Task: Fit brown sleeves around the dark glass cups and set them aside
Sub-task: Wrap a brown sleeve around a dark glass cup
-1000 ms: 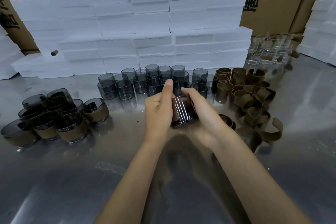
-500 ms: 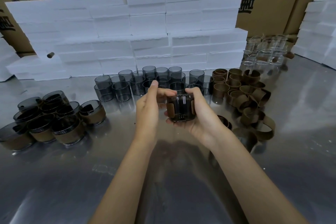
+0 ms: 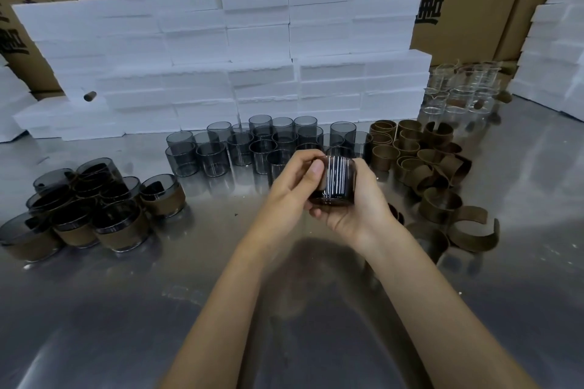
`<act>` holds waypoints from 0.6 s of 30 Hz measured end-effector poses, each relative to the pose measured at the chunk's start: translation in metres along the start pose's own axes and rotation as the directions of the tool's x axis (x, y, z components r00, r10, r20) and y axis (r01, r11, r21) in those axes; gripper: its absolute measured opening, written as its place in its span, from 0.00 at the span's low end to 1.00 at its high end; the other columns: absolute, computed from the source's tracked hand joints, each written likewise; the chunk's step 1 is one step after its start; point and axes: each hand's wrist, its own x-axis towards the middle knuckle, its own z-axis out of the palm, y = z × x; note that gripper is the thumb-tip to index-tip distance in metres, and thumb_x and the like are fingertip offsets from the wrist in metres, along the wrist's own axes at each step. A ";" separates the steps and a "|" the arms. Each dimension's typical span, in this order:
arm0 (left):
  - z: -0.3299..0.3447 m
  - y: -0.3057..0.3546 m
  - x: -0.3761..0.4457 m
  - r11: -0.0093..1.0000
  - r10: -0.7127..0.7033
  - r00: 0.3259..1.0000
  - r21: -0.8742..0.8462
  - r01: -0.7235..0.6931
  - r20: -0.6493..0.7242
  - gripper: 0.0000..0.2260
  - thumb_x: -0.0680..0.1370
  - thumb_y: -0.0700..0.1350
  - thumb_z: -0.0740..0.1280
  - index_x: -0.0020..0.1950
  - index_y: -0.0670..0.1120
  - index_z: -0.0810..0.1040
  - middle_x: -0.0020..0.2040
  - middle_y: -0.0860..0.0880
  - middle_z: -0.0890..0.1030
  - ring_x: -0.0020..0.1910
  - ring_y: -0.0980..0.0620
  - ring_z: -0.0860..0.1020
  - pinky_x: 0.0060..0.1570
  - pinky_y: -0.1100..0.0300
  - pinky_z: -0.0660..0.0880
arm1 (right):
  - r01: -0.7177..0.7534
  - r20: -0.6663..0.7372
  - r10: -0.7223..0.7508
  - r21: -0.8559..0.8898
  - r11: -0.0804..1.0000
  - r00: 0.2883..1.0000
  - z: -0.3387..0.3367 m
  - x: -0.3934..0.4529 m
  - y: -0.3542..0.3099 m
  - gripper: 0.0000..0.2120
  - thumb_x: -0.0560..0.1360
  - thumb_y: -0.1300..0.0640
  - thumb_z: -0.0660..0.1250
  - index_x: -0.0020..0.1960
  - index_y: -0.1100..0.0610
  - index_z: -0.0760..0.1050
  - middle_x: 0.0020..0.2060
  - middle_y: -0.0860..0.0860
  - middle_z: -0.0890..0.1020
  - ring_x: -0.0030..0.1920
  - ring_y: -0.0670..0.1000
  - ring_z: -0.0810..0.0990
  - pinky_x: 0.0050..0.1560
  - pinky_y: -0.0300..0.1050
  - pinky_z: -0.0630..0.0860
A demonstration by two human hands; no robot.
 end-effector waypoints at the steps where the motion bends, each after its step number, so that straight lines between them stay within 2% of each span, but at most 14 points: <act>1: 0.000 0.000 0.000 1.000 -0.008 1.000 -0.003 0.008 0.001 0.07 0.79 0.54 0.63 0.52 0.60 0.81 0.46 0.58 0.81 0.44 0.59 0.77 0.37 0.63 0.73 | 0.004 -0.016 -0.005 -0.020 1.000 1.000 0.000 0.000 0.001 0.21 0.82 0.47 0.54 0.45 0.59 0.79 0.36 0.57 0.82 0.32 0.54 0.79 0.30 0.44 0.71; 8: 0.005 -0.007 0.001 0.999 -0.024 1.000 0.037 0.024 -0.012 0.09 0.80 0.57 0.59 0.47 0.63 0.78 0.44 0.59 0.80 0.44 0.59 0.76 0.42 0.63 0.72 | 0.029 -0.069 -0.033 -0.061 0.998 0.997 0.001 -0.004 0.003 0.19 0.82 0.48 0.54 0.48 0.61 0.76 0.31 0.56 0.80 0.28 0.53 0.78 0.26 0.43 0.72; 18: 0.006 -0.012 0.002 0.999 -0.035 0.999 0.029 0.036 -0.036 0.10 0.80 0.57 0.58 0.45 0.61 0.78 0.41 0.59 0.79 0.41 0.60 0.75 0.38 0.64 0.71 | 0.018 -0.138 -0.029 -0.085 0.996 0.990 0.005 -0.007 0.004 0.19 0.83 0.49 0.53 0.52 0.62 0.75 0.33 0.58 0.79 0.28 0.53 0.77 0.26 0.43 0.71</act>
